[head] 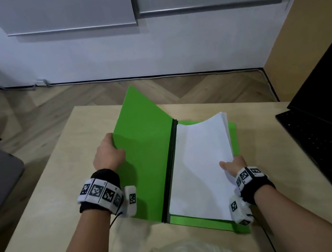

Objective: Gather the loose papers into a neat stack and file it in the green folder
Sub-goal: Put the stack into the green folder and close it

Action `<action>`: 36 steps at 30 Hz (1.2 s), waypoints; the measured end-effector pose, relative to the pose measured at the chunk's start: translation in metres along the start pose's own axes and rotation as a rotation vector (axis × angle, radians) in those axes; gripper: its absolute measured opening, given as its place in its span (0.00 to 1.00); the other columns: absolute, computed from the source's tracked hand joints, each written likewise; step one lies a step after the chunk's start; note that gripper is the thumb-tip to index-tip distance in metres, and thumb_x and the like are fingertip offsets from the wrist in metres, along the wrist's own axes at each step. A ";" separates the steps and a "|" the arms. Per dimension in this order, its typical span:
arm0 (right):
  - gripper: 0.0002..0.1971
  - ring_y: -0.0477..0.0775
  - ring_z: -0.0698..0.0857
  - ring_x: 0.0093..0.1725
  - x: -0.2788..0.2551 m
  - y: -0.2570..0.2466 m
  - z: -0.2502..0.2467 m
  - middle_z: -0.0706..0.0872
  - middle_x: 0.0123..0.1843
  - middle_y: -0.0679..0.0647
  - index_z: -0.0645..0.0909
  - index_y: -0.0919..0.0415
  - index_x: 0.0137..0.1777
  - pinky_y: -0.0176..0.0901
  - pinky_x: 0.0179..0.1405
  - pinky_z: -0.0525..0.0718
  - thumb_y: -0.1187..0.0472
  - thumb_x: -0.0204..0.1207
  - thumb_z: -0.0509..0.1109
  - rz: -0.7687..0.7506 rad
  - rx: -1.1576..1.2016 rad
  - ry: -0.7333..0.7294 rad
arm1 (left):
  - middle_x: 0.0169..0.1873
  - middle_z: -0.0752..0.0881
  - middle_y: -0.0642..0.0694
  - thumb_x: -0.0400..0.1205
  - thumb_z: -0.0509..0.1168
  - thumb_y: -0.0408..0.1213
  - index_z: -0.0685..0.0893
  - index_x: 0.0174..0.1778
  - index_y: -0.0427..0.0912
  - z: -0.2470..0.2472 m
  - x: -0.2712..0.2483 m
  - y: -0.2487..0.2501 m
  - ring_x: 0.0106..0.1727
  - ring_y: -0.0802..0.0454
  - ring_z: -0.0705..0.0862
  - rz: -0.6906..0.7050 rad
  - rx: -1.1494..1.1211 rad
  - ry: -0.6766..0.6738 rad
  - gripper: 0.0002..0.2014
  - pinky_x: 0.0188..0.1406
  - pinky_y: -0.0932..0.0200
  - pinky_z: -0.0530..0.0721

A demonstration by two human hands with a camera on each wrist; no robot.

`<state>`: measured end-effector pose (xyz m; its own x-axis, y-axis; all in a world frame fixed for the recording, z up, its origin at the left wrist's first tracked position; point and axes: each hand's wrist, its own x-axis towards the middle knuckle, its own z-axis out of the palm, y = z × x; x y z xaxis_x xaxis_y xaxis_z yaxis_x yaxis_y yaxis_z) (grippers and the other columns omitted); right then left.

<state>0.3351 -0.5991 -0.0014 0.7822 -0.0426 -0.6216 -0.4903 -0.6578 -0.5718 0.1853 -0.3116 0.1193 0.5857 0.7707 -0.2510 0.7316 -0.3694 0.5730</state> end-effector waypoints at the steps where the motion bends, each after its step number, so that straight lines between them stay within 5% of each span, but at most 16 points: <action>1: 0.32 0.66 0.73 0.75 -0.001 -0.001 0.003 0.72 0.77 0.68 0.65 0.76 0.76 0.49 0.71 0.71 0.62 0.76 0.71 0.000 -0.008 0.001 | 0.55 0.86 0.43 0.76 0.60 0.24 0.75 0.69 0.43 -0.001 0.001 0.000 0.52 0.42 0.84 0.002 0.003 -0.007 0.24 0.54 0.46 0.85; 5: 0.34 0.65 0.73 0.75 -0.002 -0.001 0.008 0.72 0.78 0.66 0.64 0.75 0.77 0.49 0.72 0.71 0.61 0.75 0.72 0.024 -0.041 0.009 | 0.56 0.86 0.38 0.78 0.59 0.26 0.77 0.63 0.37 -0.008 0.001 0.003 0.54 0.39 0.84 -0.005 -0.048 -0.106 0.17 0.57 0.42 0.85; 9: 0.36 0.64 0.70 0.78 -0.002 -0.002 0.004 0.68 0.80 0.64 0.61 0.71 0.79 0.51 0.72 0.70 0.58 0.76 0.71 0.017 -0.140 0.025 | 0.64 0.83 0.37 0.84 0.61 0.33 0.75 0.71 0.37 -0.023 -0.006 0.008 0.59 0.39 0.85 0.009 -0.116 -0.326 0.18 0.59 0.43 0.86; 13: 0.34 0.66 0.74 0.74 0.002 -0.004 -0.003 0.70 0.77 0.66 0.62 0.71 0.77 0.50 0.68 0.74 0.59 0.74 0.70 -0.009 -0.242 0.035 | 0.61 0.85 0.42 0.86 0.60 0.42 0.79 0.70 0.42 -0.041 -0.020 0.015 0.58 0.44 0.85 0.088 -0.126 -0.464 0.17 0.58 0.49 0.84; 17: 0.33 0.69 0.71 0.74 -0.001 -0.006 -0.006 0.67 0.76 0.68 0.61 0.69 0.77 0.54 0.70 0.75 0.59 0.75 0.69 -0.036 -0.296 0.047 | 0.56 0.89 0.45 0.88 0.58 0.40 0.82 0.66 0.44 -0.054 -0.037 0.022 0.56 0.47 0.88 0.108 -0.171 -0.543 0.14 0.51 0.54 0.87; 21: 0.33 0.63 0.77 0.70 -0.025 -0.035 -0.005 0.74 0.74 0.62 0.67 0.61 0.76 0.52 0.69 0.76 0.48 0.74 0.71 -0.301 -0.081 0.037 | 0.55 0.90 0.47 0.89 0.55 0.39 0.85 0.60 0.50 -0.059 -0.055 0.035 0.59 0.48 0.88 0.143 -0.194 -0.620 0.13 0.50 0.56 0.90; 24: 0.31 0.54 0.83 0.61 -0.067 -0.071 -0.004 0.83 0.62 0.51 0.73 0.52 0.70 0.50 0.60 0.82 0.35 0.71 0.65 -0.485 0.065 -0.108 | 0.54 0.89 0.49 0.89 0.53 0.37 0.84 0.53 0.54 -0.053 -0.072 0.053 0.57 0.50 0.88 0.159 -0.236 -0.669 0.14 0.48 0.56 0.91; 28: 0.39 0.52 0.85 0.60 -0.112 -0.101 -0.007 0.84 0.59 0.48 0.75 0.46 0.66 0.57 0.62 0.83 0.22 0.60 0.61 -0.603 0.074 -0.276 | 0.62 0.84 0.44 0.89 0.54 0.37 0.80 0.69 0.43 -0.023 -0.096 0.071 0.62 0.47 0.85 0.193 -0.272 -0.708 0.16 0.47 0.50 0.92; 30: 0.37 0.53 0.85 0.59 -0.114 -0.098 -0.013 0.84 0.59 0.50 0.75 0.50 0.68 0.56 0.60 0.84 0.28 0.62 0.66 -0.622 -0.001 -0.273 | 0.64 0.82 0.45 0.89 0.54 0.38 0.77 0.73 0.43 -0.003 -0.106 0.079 0.63 0.48 0.84 0.217 -0.241 -0.784 0.17 0.46 0.53 0.91; 33: 0.24 0.53 0.86 0.55 -0.098 -0.075 -0.032 0.86 0.58 0.53 0.77 0.55 0.67 0.55 0.58 0.86 0.49 0.72 0.72 -0.623 -0.089 -0.224 | 0.62 0.83 0.45 0.89 0.55 0.38 0.78 0.71 0.43 0.024 -0.103 0.082 0.58 0.50 0.84 0.195 -0.240 -0.810 0.16 0.51 0.55 0.87; 36: 0.23 0.49 0.84 0.53 -0.072 -0.036 -0.060 0.84 0.55 0.48 0.73 0.62 0.72 0.41 0.52 0.82 0.62 0.76 0.70 -0.465 -0.070 -0.239 | 0.66 0.82 0.43 0.88 0.57 0.41 0.78 0.72 0.42 0.054 -0.080 0.068 0.61 0.48 0.82 0.087 -0.208 -0.764 0.17 0.58 0.51 0.83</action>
<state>0.3193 -0.6169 0.0962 0.7973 0.4330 -0.4205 -0.0793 -0.6154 -0.7842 0.2071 -0.4264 0.1358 0.7698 0.1469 -0.6212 0.6365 -0.2495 0.7298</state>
